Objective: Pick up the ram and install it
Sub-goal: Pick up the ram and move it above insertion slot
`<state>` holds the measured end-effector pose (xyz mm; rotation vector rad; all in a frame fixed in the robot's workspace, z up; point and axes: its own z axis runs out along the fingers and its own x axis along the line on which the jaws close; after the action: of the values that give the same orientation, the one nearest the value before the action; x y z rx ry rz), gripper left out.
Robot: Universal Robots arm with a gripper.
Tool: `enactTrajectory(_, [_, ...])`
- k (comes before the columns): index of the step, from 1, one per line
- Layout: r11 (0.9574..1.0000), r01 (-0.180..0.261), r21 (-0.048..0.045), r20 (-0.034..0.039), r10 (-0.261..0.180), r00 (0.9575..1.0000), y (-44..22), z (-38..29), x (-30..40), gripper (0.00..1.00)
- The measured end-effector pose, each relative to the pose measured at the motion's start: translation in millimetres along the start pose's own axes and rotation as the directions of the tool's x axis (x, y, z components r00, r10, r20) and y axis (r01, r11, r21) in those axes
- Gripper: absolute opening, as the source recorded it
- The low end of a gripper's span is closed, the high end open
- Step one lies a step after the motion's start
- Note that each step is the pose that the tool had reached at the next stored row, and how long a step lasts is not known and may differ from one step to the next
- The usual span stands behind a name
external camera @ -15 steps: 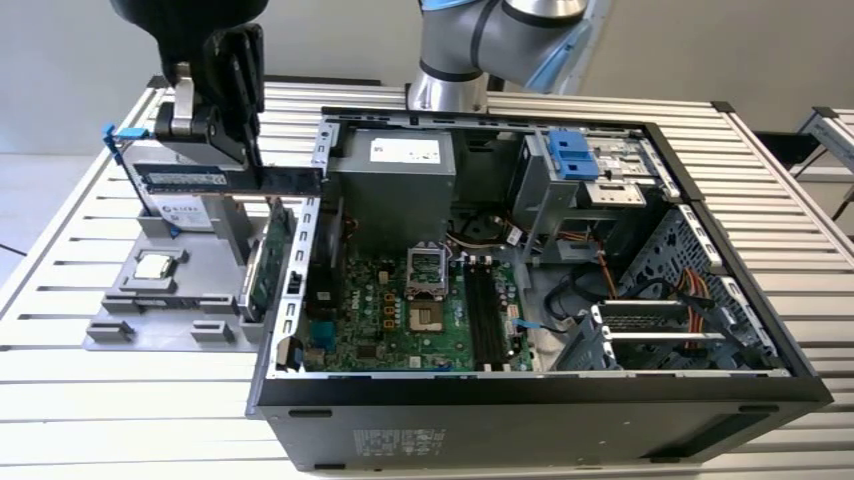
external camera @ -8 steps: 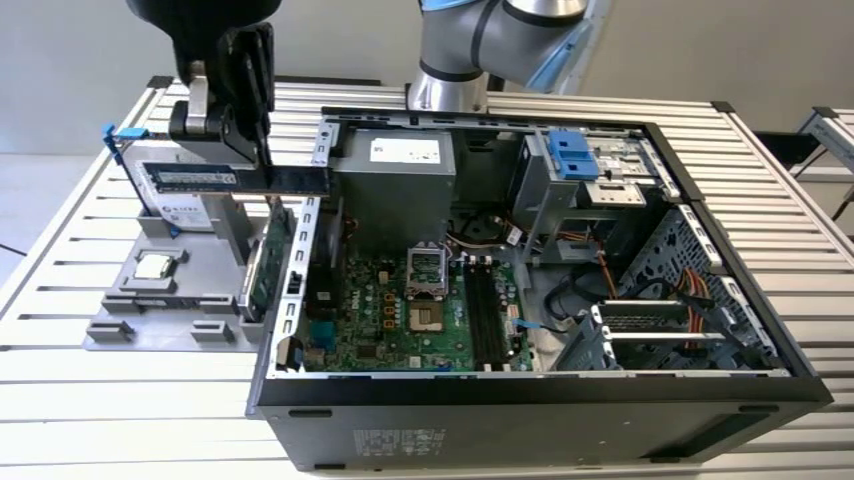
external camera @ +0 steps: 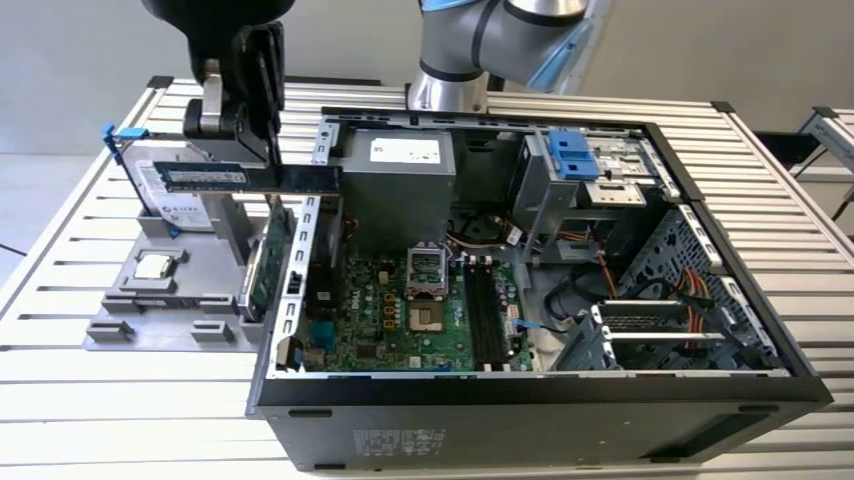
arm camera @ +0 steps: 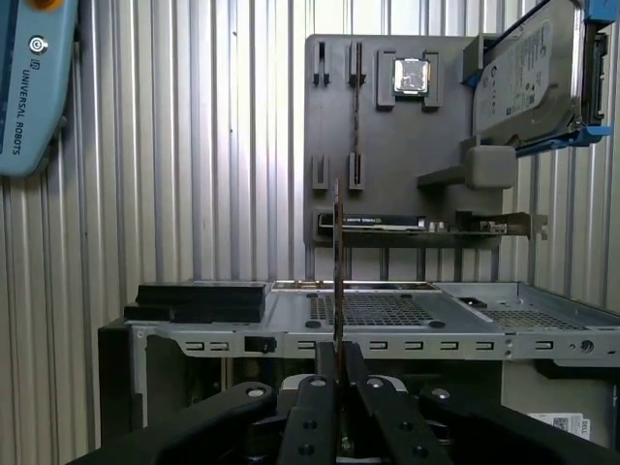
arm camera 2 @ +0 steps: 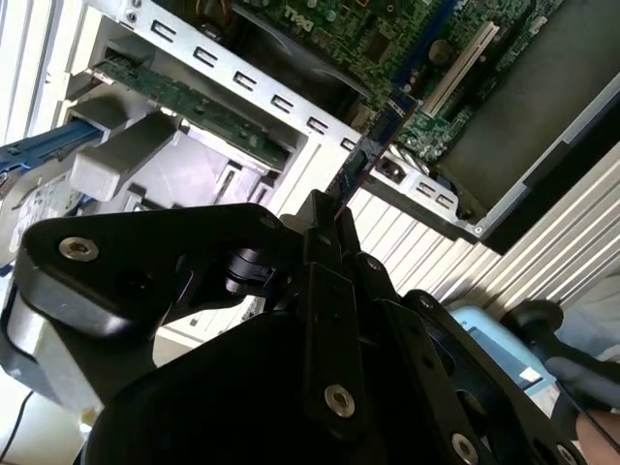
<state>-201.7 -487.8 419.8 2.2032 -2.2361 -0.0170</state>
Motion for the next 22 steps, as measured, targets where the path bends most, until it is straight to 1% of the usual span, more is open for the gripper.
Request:
enactTrajectory(6, [1.0000,0.000,0.0000,0.0000,0.000,1.0000,-6.8,-1.2,-0.1,0.00])
enactTrajectory(22, [1.0000,0.000,0.0000,0.0000,0.000,1.0000,-19.9,-3.6,-0.3,0.00])
